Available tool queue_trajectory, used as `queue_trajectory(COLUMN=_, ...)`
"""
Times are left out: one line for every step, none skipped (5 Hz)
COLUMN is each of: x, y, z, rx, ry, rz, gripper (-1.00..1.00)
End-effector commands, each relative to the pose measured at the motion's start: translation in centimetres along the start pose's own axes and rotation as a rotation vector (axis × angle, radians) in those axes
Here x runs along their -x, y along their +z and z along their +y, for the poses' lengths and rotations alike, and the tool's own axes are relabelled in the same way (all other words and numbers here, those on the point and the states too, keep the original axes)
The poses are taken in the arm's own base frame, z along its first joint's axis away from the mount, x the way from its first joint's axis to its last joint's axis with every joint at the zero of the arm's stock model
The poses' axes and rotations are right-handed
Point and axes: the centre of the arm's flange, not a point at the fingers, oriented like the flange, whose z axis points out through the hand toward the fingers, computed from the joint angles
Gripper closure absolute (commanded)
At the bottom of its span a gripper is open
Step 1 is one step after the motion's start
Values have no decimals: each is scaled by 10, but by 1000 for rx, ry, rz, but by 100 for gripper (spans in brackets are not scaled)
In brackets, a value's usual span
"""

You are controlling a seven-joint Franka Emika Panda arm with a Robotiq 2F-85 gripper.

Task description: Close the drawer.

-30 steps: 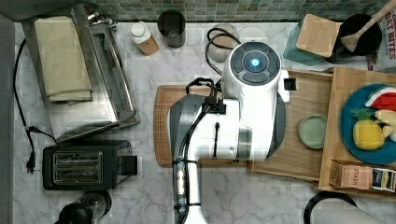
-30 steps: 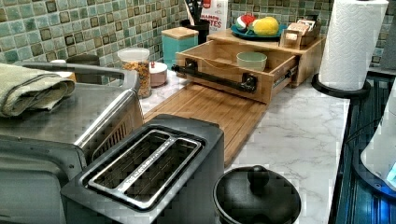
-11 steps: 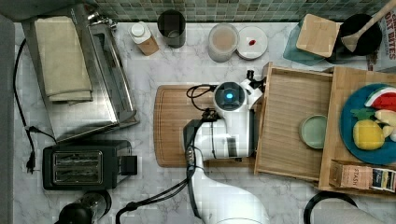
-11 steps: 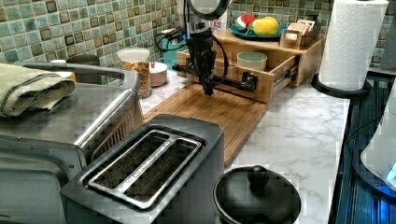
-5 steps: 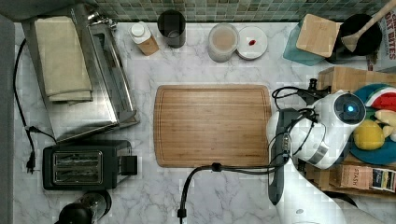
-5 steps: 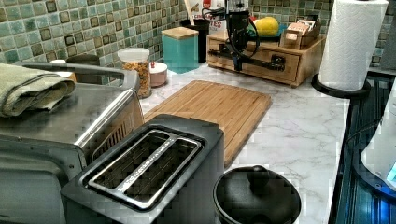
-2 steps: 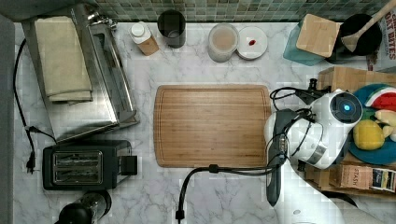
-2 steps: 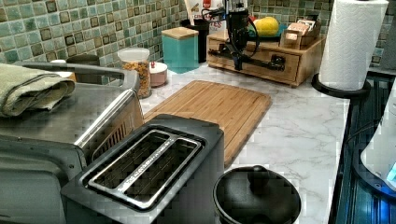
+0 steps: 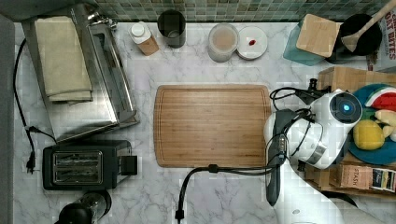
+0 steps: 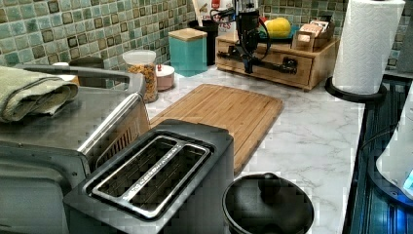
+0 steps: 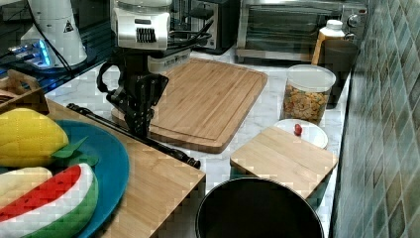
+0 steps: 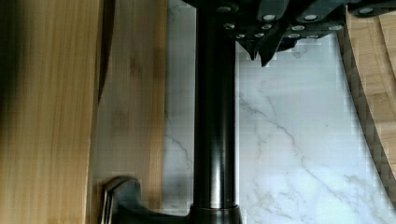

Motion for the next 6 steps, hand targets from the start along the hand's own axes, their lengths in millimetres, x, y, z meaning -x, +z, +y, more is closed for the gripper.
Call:
queue_trajectory(x=36, y=-64, z=148, rx=136, ry=174, rz=116, gripper=100)
queue_trajectory(x=36, y=-64, z=148, rx=136, ry=174, rz=116, gripper=100)
queue_trajectory(x=36, y=-64, z=148, rx=136, ry=174, rz=116, gripper=100)
queue_trajectory(x=36, y=-64, z=148, rx=136, ry=174, rz=116, gripper=100)
queue_trajectory(x=36, y=-64, z=148, rx=136, ry=174, rz=116, gripper=100)
queue_trajectory(x=36, y=-64, z=148, rx=136, ry=174, rz=116, gripper=100)
